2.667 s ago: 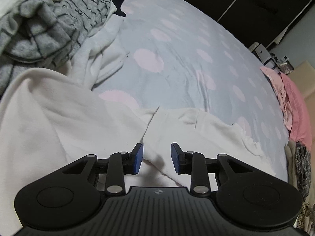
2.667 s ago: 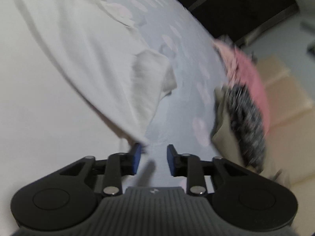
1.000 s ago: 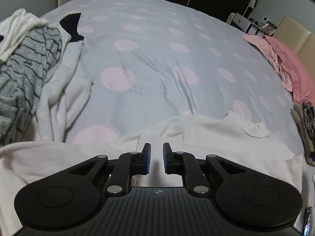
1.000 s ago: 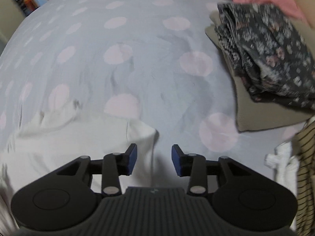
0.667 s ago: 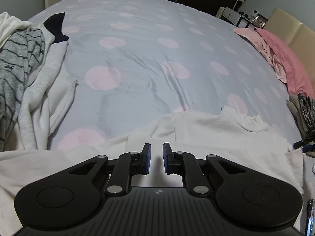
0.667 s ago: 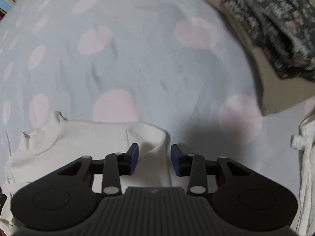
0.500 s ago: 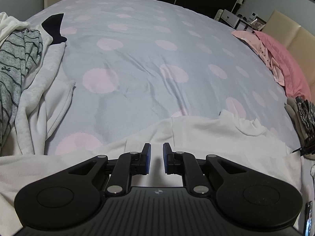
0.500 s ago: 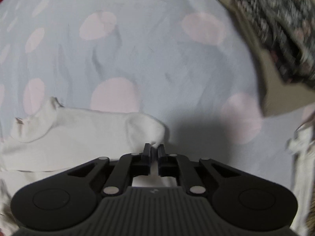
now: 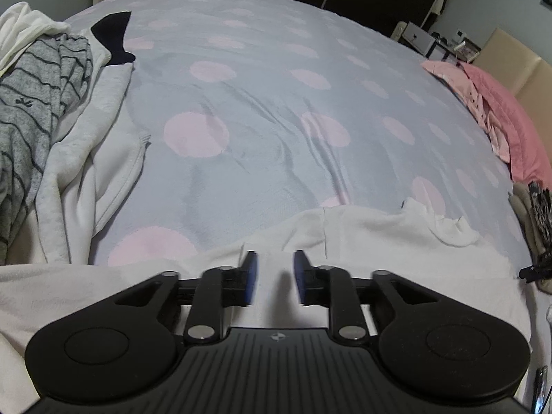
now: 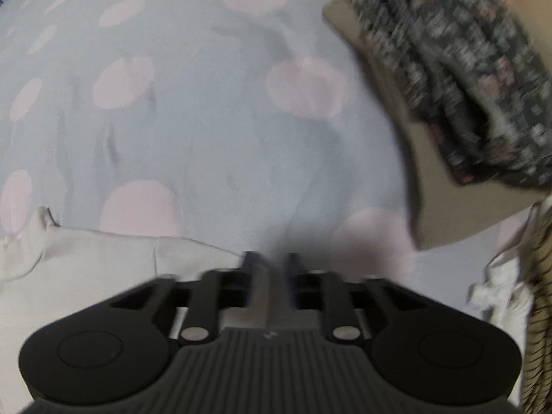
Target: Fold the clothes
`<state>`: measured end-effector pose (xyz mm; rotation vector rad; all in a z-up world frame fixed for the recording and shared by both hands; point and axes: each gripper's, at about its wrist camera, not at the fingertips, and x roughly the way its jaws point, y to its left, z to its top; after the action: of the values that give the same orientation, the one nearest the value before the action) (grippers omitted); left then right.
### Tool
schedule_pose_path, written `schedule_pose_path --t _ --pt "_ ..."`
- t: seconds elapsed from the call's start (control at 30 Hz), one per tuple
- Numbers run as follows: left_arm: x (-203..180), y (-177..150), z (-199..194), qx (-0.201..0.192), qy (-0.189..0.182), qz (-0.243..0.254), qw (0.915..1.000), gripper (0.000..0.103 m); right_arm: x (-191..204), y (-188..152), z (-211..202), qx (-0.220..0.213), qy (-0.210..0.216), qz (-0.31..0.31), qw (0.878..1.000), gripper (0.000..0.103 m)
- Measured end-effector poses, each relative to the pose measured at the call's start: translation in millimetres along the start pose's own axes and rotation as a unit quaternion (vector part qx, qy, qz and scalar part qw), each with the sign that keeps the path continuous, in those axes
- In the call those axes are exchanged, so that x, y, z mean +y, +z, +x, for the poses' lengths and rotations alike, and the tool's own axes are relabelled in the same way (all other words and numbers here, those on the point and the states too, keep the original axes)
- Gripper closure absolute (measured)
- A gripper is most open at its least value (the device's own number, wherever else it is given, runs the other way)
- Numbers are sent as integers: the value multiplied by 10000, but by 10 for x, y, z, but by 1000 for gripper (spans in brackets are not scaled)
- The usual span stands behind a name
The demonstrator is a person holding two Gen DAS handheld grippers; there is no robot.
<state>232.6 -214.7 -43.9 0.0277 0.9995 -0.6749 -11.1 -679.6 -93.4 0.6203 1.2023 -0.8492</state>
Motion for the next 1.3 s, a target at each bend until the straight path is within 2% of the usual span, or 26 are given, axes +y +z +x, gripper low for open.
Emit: schedule_pose_path --t 0.1,0.17,0.37,0.5,0.7,0.9,1.0,1.13,1.3 --pt "51 1 -24 -35 -19 -159 9999 67 -97 -172 -185 -191 148 -93 9997 65" --pt "71 -4 -11 6 -81 -245 9997 67 -160 -333 -252 -128 262 -85 9995 64" --pt "68 -60 -70 53 96 -267 9996 66 -301 -847 -317 127 422 8 9990 63" --pt "86 -55 -260 -4 193 -312 9993 66 -368 -1116 -381 361 448 91 9983 60" --pt "172 -134 -660 28 530 -306 9981 66 -390 -1538 -626 369 827 112 9958 55" --pt "303 -430 -1100 169 941 -223 9952 66 -197 -2011 -819 251 1054 -258 9938 51" --pt "386 -654 -1299 194 1170 -160 9928 60 -100 -2175 -838 162 1026 -459 9935 50" --pt "480 -983 -1483 325 1511 -131 9879 60 29 -2393 -864 44 988 -727 9924 50" --pt "519 -1350 -1603 466 1567 -259 9862 60 191 -2665 -895 -103 940 -1061 9899 47"
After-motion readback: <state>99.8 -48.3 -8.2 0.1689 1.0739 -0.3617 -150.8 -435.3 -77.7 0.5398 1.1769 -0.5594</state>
